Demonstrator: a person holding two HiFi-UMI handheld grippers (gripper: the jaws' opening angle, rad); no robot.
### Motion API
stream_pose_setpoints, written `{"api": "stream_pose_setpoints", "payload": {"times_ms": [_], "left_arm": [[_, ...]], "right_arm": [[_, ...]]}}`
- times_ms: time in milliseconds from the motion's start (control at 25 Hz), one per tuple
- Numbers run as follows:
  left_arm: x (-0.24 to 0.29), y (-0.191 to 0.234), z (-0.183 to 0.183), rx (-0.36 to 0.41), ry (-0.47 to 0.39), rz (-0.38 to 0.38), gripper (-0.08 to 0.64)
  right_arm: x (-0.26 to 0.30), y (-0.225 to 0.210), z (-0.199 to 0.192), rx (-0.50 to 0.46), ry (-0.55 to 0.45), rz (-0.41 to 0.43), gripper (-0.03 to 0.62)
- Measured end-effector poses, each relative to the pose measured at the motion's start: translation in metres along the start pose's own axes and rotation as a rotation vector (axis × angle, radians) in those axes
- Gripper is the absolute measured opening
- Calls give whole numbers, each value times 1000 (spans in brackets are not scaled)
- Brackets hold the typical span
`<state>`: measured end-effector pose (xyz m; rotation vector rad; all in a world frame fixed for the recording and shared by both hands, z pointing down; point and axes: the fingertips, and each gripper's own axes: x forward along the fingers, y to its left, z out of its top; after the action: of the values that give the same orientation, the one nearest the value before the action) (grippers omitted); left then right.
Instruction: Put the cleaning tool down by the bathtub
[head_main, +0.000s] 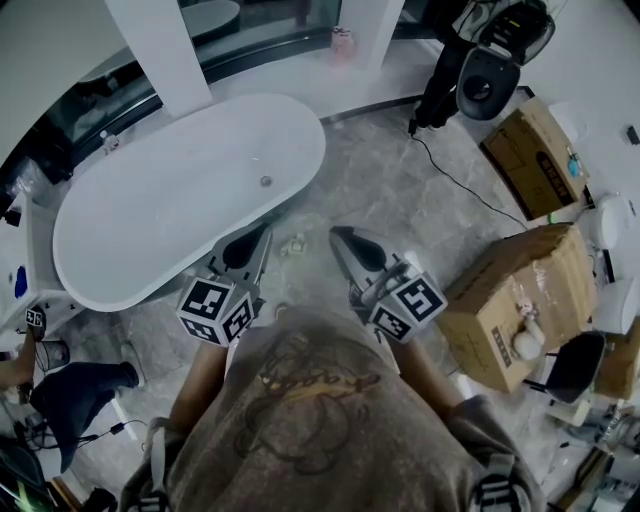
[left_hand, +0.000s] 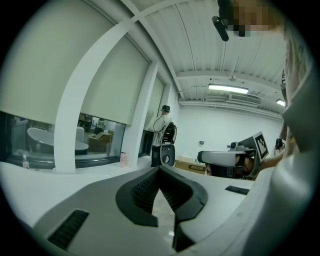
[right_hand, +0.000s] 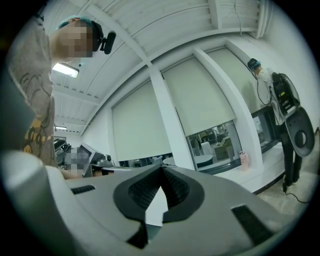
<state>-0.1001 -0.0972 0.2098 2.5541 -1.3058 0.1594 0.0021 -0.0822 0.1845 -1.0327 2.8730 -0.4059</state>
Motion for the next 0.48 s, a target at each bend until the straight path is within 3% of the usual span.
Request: {"api": "stream_pose_setpoints", "payload": {"times_ms": [480], "left_arm": [[13, -9, -8, -1, 16, 4, 6]], "right_arm": [[-4, -8, -7, 23, 6, 17, -2]]}}
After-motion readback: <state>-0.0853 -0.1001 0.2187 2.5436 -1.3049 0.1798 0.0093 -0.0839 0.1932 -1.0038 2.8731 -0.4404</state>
